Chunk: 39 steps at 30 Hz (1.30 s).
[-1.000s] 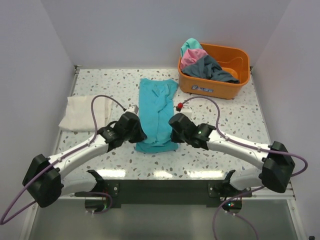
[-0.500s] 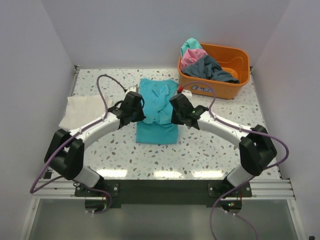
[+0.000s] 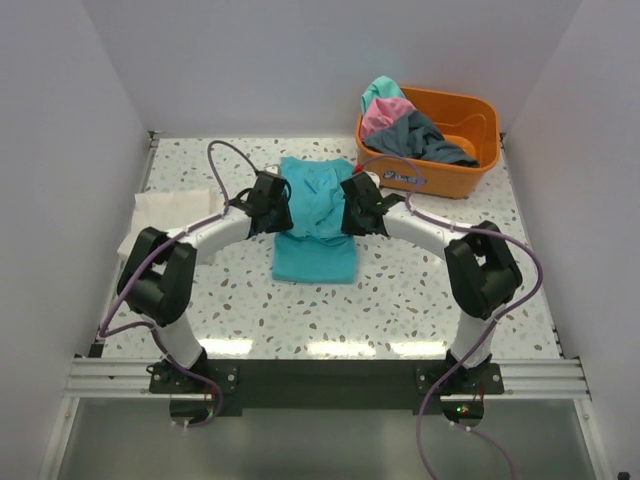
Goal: Fold and stack the t-shirts
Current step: Fold the tshirt
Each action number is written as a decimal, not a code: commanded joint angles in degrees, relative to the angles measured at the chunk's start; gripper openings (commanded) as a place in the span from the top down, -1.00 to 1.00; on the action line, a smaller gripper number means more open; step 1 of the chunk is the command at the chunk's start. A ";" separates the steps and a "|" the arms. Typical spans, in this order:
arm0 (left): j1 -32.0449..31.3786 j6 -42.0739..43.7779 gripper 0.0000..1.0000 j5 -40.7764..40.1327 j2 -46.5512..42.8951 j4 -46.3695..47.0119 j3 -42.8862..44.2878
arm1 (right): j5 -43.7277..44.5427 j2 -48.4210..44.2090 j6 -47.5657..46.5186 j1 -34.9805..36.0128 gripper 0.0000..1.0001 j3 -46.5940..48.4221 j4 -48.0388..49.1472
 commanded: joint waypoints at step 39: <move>1.23 -4.66 -1.00 0.31 -41.44 -7.46 -31.64 | 11.23 18.90 -8.89 5.47 -0.97 30.46 -6.98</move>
